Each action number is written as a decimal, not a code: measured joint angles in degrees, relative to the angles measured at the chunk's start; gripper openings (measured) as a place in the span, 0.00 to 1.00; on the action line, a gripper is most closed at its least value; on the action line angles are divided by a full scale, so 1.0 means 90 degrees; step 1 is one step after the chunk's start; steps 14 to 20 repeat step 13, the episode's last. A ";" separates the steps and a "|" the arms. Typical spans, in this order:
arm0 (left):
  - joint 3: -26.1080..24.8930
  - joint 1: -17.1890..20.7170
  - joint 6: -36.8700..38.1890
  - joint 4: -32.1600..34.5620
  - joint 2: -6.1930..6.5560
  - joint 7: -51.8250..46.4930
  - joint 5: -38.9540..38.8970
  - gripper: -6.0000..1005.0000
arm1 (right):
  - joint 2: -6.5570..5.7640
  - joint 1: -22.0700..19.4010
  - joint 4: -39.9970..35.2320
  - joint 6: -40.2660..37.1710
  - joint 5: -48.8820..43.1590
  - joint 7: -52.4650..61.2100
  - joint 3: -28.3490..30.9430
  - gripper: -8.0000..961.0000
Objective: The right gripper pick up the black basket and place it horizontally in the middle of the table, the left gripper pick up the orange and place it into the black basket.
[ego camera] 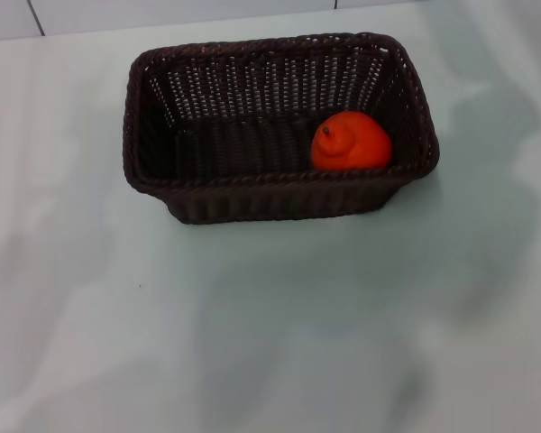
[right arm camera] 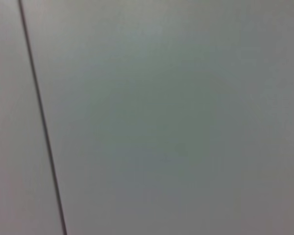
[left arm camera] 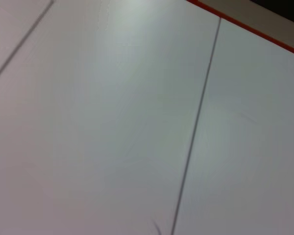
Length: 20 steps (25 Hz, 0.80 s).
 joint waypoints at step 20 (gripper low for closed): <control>-0.0060 0.0102 -0.0303 0.0006 -0.0007 -0.0040 -0.0205 0.90 | 0.0050 0.0005 -0.0004 0.0035 0.0005 -0.0218 0.0026 0.91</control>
